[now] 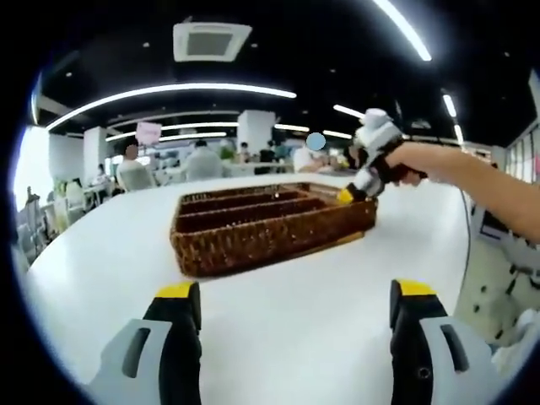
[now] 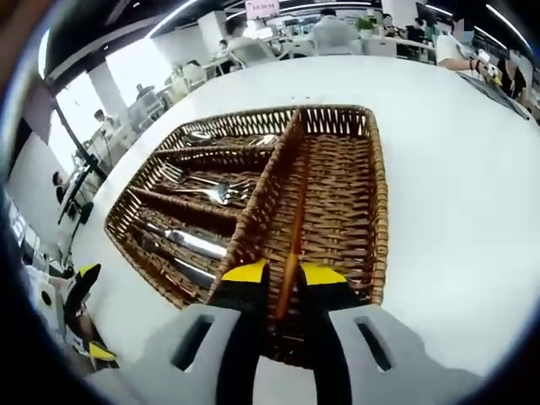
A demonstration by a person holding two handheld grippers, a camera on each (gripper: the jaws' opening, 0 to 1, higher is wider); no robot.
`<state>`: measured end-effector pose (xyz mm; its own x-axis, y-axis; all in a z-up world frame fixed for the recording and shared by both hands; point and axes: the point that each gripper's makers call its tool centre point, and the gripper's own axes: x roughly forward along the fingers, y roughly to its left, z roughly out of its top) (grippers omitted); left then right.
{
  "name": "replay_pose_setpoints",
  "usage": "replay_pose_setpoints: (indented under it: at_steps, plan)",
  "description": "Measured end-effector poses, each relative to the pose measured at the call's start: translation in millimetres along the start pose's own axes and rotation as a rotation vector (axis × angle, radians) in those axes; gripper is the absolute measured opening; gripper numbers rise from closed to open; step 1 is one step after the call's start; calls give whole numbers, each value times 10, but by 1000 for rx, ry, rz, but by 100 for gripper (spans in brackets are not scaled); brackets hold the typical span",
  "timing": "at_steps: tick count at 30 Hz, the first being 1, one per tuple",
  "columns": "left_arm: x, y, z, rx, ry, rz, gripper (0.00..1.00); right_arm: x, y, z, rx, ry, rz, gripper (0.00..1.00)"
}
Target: Arrange the knives, forks, and spoons in their matching storage slots by inserting each utensil handle-first until every utensil is classified and aligned in the correct compartment
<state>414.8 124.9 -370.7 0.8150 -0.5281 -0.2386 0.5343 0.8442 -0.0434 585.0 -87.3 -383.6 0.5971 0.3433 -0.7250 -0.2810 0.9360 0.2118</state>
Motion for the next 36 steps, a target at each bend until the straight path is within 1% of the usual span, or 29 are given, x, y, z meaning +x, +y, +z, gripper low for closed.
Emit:
replay_pose_setpoints:
  at_steps: [1, 3, 5, 6, 8, 9, 11, 12, 13, 15, 16, 17, 19, 21, 22, 23, 24, 26, 29, 31, 36]
  plan:
    - [0, -1, 11, -10, -8, -4, 94, -18, 13, -22, -6, -3, 0, 14]
    - [-2, -2, 26, -15, -15, -5, 94, -20, 7, 25, -19, -13, 9, 14]
    - [1, -5, 31, -18, -14, -8, 94, -32, 20, 97, -51, -41, 20, 15]
    - [4, -5, 30, -18, -13, -8, 94, -113, 83, 13, -53, -52, 18, 16]
    - [12, -13, 17, -15, -7, -10, 94, -96, 43, 69, -106, -56, 2, 22]
    - [14, -16, 12, -14, -5, -11, 94, -116, 75, 94, -142, -75, 9, 25]
    - [23, -26, 2, -9, 0, -12, 94, -173, 121, 97, -171, -92, 17, 29]
    - [27, -34, -1, -9, 1, -14, 94, -219, 144, 117, -215, -116, 12, 32]
    - [30, -39, -4, -9, 2, -15, 94, -274, 196, 95, -260, -133, 16, 34]
    - [33, -58, -17, -10, 8, -20, 94, -329, 254, 57, -305, -141, 20, 37]
    - [36, -65, -23, -9, 11, -20, 94, -363, 298, 10, -310, -141, 24, 38]
    - [36, -73, -31, -4, 13, -20, 94, -391, 405, -47, -346, -144, 69, 38]
    - [35, -83, -38, -4, 17, -23, 95, -459, 520, -114, -323, -168, 100, 39]
    - [34, -84, -36, -7, 14, -23, 95, -510, 585, -141, -364, -198, 106, 42]
    - [36, -81, -39, -9, 15, -22, 95, -522, 589, -134, -398, -211, 98, 45]
    - [35, -82, -46, -8, 18, -23, 95, -549, 594, -148, -431, -221, 82, 48]
    - [34, -80, -56, -5, 23, -22, 95, -564, 619, -150, -454, -232, 88, 51]
    - [35, -78, -62, -4, 24, -22, 95, -595, 644, -180, -442, -246, 99, 56]
    - [44, -81, -80, -7, 30, -22, 95, -567, 627, -221, -430, -235, 114, 60]
    - [47, -95, -79, -6, 29, -24, 95, -565, 604, -224, -429, -238, 114, 61]
    - [55, -105, -67, -8, 26, -25, 96, -578, 574, -274, -433, -247, 109, 70]
